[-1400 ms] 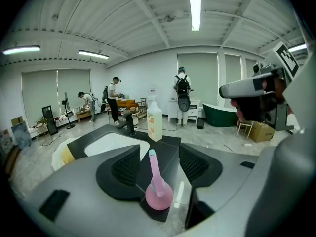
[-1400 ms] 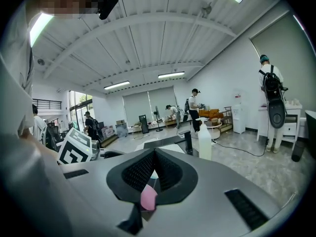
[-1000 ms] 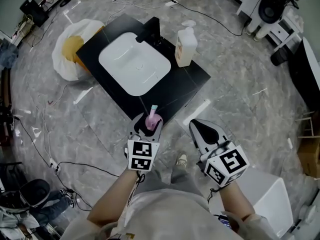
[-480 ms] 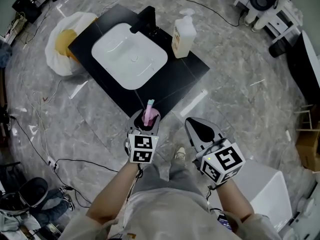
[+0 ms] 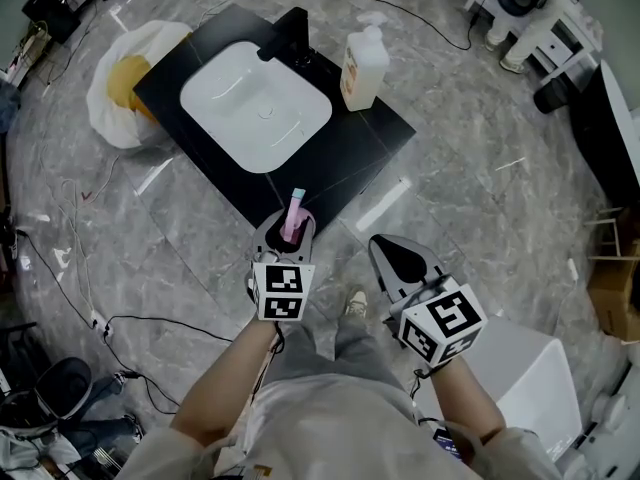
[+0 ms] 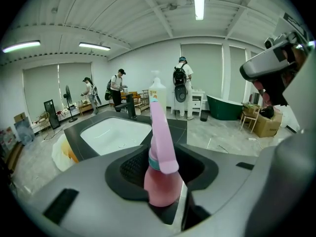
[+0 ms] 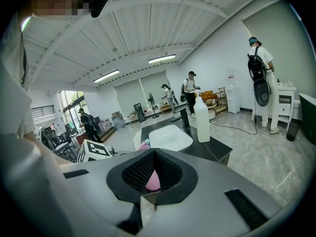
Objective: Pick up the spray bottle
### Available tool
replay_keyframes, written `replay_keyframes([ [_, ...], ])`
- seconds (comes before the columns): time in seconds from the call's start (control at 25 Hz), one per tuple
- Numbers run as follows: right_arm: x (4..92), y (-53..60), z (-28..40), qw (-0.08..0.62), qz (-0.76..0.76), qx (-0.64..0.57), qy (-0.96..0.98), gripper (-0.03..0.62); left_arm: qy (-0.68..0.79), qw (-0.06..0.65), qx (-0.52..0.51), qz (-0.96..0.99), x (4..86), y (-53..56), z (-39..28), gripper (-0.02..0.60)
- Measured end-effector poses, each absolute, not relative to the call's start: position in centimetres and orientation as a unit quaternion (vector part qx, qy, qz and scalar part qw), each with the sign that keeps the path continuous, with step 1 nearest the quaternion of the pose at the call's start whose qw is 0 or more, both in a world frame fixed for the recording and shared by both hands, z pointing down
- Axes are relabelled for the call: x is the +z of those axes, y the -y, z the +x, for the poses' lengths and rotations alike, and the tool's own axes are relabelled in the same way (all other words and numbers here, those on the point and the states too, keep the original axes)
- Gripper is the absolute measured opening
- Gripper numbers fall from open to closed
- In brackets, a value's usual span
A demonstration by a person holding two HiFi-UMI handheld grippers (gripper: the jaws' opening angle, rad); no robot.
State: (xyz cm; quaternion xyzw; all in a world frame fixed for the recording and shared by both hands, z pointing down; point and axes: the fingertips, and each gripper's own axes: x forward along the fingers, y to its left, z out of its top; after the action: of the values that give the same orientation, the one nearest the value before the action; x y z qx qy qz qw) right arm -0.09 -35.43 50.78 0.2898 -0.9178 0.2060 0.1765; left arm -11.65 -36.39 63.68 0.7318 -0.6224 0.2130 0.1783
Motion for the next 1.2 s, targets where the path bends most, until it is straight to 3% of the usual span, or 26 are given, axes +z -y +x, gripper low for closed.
replay_keyframes([
  [0.4,46.9,34.5,-0.4,0.167,0.282,0.18,0.928,0.029,0.625,0.123,0.2,0.745,56.3,36.3,-13.7,0.16],
  [1.2,25.9,29.9,-2.3,0.084,0.249,-0.025,0.965,0.029,0.612,-0.036,0.14,0.777,31.1,31.4,-15.0,0.158],
])
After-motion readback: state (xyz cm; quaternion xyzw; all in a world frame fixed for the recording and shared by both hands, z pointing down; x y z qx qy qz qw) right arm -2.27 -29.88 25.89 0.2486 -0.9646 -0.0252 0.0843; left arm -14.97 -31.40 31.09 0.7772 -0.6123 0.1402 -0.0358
